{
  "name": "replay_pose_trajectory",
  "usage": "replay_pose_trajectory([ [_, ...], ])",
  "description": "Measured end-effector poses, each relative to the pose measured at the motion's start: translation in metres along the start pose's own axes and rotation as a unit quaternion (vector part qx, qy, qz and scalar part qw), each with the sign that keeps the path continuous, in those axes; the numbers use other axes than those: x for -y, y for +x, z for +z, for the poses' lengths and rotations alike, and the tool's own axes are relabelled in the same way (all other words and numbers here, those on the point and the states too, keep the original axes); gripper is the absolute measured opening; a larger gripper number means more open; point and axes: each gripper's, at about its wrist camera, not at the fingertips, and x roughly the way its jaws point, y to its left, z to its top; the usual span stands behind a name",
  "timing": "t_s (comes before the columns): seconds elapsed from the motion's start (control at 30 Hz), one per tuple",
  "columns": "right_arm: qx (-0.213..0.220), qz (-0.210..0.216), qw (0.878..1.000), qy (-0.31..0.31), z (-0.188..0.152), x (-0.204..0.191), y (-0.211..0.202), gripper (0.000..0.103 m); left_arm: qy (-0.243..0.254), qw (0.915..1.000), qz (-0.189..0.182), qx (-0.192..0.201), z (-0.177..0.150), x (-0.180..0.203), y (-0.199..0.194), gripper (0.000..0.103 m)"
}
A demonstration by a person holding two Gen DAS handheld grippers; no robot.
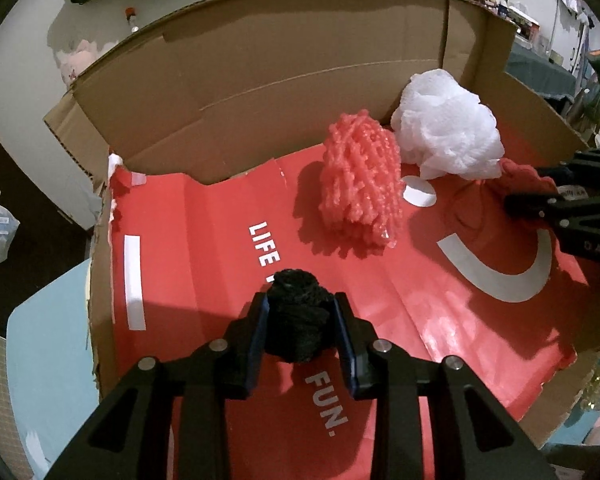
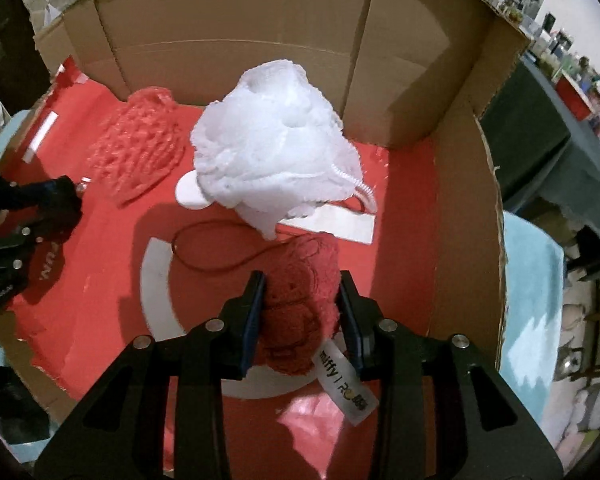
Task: Organize soft objects
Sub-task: 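Carry the Miffy plush and black fuzzy item into the box and open both tools, then withdraw both open tools from the box back toward the table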
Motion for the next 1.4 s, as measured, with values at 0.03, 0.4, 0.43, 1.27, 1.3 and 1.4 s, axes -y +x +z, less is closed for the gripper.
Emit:
replay_pose_trajectory([
  [0.03,0.0,0.0,1.0,0.0,0.0,0.0,0.0,0.035,0.0,1.0,0.0,0.0,0.0,0.001,0.0,0.033],
  [0.4,0.005,-0.044,0.998,-0.052,-0.01,-0.014,-0.004,0.046,-0.007,1.0,-0.003,0.004,0.002,0.0,0.004,0.048],
  [0.43,0.007,-0.045,0.998,-0.053,-0.012,-0.014,-0.005,0.046,-0.009,0.9999,-0.003,0.008,0.001,-0.001,0.001,0.051],
  [1.27,0.18,-0.014,0.984,0.0,-0.072,-0.024,-0.192,0.079,-0.061,0.9745,-0.026,0.215,-0.067,0.016,-0.199,0.1],
  [1.3,0.19,-0.012,0.982,-0.001,-0.079,-0.027,-0.201,0.082,-0.06,0.9709,-0.03,0.23,-0.075,0.02,-0.211,0.101],
  [1.4,0.225,-0.005,0.974,-0.006,-0.105,-0.037,-0.233,0.084,-0.057,0.9624,-0.025,0.264,-0.096,0.033,-0.239,0.103],
])
